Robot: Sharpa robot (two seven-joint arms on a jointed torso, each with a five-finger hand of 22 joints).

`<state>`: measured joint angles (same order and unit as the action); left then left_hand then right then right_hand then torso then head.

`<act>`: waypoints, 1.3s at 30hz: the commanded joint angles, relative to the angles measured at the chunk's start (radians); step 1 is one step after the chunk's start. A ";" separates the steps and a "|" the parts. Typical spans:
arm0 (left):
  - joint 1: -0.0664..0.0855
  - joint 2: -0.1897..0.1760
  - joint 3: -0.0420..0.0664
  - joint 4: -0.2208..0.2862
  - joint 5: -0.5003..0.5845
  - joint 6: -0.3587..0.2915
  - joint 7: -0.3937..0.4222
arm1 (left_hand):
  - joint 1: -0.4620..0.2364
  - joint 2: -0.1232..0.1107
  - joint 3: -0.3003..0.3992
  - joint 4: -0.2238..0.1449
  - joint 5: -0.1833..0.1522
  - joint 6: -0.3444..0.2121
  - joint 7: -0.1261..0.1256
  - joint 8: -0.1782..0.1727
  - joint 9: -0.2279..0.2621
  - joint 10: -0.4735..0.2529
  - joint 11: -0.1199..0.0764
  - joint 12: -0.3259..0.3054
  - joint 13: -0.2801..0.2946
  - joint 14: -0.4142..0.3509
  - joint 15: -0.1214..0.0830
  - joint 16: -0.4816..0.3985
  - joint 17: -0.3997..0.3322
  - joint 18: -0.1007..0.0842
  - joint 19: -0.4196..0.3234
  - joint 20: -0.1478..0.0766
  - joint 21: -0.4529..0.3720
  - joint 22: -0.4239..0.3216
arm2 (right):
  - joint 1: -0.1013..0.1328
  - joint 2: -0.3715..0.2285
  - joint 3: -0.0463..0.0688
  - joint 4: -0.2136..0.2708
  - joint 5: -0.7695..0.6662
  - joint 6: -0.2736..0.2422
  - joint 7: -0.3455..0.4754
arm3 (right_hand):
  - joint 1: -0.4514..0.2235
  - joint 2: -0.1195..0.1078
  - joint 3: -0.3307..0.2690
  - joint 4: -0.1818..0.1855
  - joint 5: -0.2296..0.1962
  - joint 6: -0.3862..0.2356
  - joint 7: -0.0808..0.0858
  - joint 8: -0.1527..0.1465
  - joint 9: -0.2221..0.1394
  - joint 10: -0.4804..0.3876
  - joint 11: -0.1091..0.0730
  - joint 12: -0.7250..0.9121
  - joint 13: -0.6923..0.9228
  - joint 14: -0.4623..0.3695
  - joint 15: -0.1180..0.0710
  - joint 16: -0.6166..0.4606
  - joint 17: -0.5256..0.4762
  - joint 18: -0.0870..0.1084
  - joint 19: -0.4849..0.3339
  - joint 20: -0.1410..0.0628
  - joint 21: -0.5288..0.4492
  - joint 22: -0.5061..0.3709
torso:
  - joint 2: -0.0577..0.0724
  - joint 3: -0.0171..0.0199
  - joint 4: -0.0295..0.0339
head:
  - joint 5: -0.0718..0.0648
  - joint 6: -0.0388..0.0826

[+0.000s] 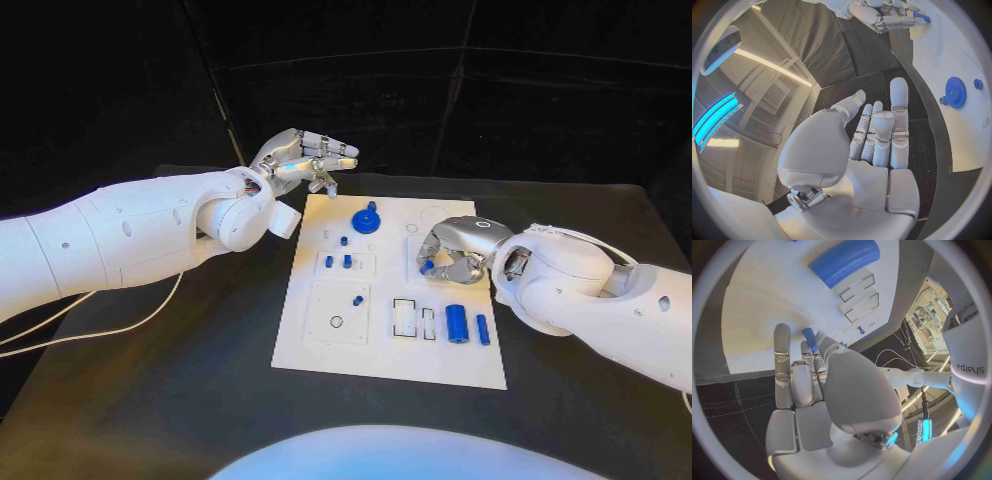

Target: Assemble the parts on the task board

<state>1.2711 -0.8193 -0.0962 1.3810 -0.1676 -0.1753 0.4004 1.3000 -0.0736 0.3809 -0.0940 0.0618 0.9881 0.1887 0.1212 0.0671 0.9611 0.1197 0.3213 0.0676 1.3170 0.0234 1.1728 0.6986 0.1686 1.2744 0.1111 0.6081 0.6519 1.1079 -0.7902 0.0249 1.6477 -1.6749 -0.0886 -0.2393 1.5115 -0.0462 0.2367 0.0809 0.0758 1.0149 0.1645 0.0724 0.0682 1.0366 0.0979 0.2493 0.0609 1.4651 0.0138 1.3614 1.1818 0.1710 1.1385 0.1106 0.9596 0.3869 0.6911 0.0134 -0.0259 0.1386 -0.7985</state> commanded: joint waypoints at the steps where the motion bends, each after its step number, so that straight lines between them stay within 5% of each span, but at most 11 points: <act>1: 0.001 0.001 0.001 0.000 0.004 0.012 0.002 | 0.006 0.003 -0.006 0.001 -0.004 -0.006 -0.002 0.003 0.001 -0.009 0.000 0.006 -0.001 -0.003 0.002 0.006 -0.001 0.013 0.000 0.009 -0.004 -0.001 | 0.001 0.004 0.000 -0.004 -0.028 0.017 -0.010 | -0.010 -0.009 0.026 -0.003 -0.008 0.011 0.000 -0.004 -0.001 0.012 0.001 -0.015 -0.001 0.033 -0.005 0.007 0.002 0.014 0.008 -0.003 0.005 0.001 | -0.001 0.0001 -0.0005 | -0.001 -0.001; 15: 0.001 0.001 0.001 0.006 0.004 0.015 -0.003 | 0.005 0.003 -0.007 0.002 -0.004 -0.006 -0.002 0.003 0.000 -0.011 0.000 0.006 -0.001 -0.004 0.003 0.005 -0.003 0.013 0.000 0.009 -0.005 -0.001 | 0.001 0.011 0.000 -0.009 -0.056 -0.024 -0.015 | -0.004 -0.019 0.168 -0.043 -0.017 0.049 -0.001 -0.001 0.000 0.085 -0.008 -0.045 0.002 0.041 -0.013 0.026 0.032 0.015 0.010 -0.011 0.025 0.011 | -0.001 -0.0002 0.0000 | -0.003 -0.004; 22: 0.001 0.000 0.001 0.006 0.004 0.016 -0.001 | 0.005 0.003 -0.007 0.002 -0.004 -0.006 -0.002 0.003 0.000 -0.011 0.000 0.006 -0.001 -0.003 0.003 0.006 -0.003 0.013 0.000 0.009 -0.005 -0.001 | 0.000 0.005 0.000 0.008 -0.060 -0.094 0.003 | -0.005 -0.022 0.223 -0.073 -0.017 0.068 -0.004 0.003 0.002 0.136 -0.016 -0.038 0.008 0.045 -0.019 0.038 0.051 0.015 0.009 -0.017 0.041 0.020 | -0.002 -0.0001 -0.0007 | -0.002 -0.003; 39: 0.001 0.008 0.001 -0.001 0.004 0.020 -0.001 | 0.006 0.005 -0.007 0.001 -0.004 -0.008 -0.002 0.003 0.000 -0.014 0.001 0.006 -0.001 -0.003 0.003 0.006 -0.002 0.013 0.000 0.009 -0.005 -0.002 | 0.001 -0.004 0.005 0.172 0.011 -0.128 0.041 | -0.020 -0.028 0.275 -0.105 -0.018 0.071 -0.002 -0.002 0.000 0.147 -0.015 -0.050 0.008 0.044 -0.019 0.040 0.052 0.014 0.002 -0.018 0.057 0.030 | -0.001 0.0000 0.0004 | 0.004 0.001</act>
<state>1.2711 -0.8131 -0.0962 1.3805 -0.1676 -0.1694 0.3947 1.3000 -0.0736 0.3781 -0.0912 0.0618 0.9878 0.1890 0.1212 0.0670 0.9539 0.1197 0.3213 0.0676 1.3170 0.0234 1.1728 0.6968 0.1686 1.2744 0.1111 0.6081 0.6513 1.1069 -0.7988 0.0292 1.8101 -1.6854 -0.1892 -0.2249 1.4921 -0.0793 0.5060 -0.0263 0.0522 1.0804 0.1625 0.0724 0.0684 1.1386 0.1178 0.2012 0.0688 1.4649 -0.0003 1.3997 1.2328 0.1711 1.1455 0.0960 1.0137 0.4160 0.6887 0.0130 -0.0264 0.1412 -0.7965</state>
